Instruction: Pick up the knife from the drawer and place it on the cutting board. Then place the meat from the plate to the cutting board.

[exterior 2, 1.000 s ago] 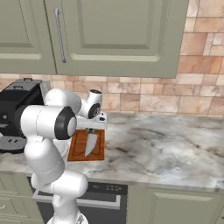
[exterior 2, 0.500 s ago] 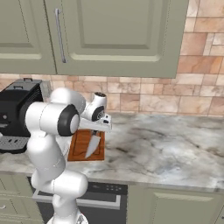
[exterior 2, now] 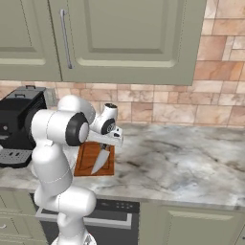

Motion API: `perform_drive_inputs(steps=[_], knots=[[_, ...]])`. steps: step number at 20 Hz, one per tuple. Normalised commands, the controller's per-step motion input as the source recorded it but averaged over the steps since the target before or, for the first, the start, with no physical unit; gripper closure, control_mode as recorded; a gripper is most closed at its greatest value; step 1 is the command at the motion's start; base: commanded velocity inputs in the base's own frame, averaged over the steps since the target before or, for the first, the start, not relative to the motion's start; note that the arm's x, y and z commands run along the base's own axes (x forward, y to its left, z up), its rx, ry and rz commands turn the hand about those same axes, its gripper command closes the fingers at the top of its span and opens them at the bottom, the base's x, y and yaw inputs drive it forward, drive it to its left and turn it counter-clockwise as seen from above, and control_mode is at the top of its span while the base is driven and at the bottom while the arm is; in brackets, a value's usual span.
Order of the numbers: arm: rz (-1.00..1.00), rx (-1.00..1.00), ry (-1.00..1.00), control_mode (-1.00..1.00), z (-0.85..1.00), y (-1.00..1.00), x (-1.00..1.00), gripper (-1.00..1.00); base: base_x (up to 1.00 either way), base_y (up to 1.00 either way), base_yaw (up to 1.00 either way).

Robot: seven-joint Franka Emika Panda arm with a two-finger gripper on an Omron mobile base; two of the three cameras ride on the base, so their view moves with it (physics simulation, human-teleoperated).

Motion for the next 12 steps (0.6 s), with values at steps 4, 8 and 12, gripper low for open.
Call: perform_drive_inputs(steps=[4,8,12], knots=[[0.00,0.00,0.00,-1.00,-0.01,0.00,0.22,1.00,0.00,0.00,0.00],[0.00,0.00,0.00,-1.00,-0.07,0.00,0.16,1.00,0.00,0.00,0.00],[0.00,0.00,0.00,-1.00,0.00,0.00,0.00,1.00,0.00,0.00,0.00]])
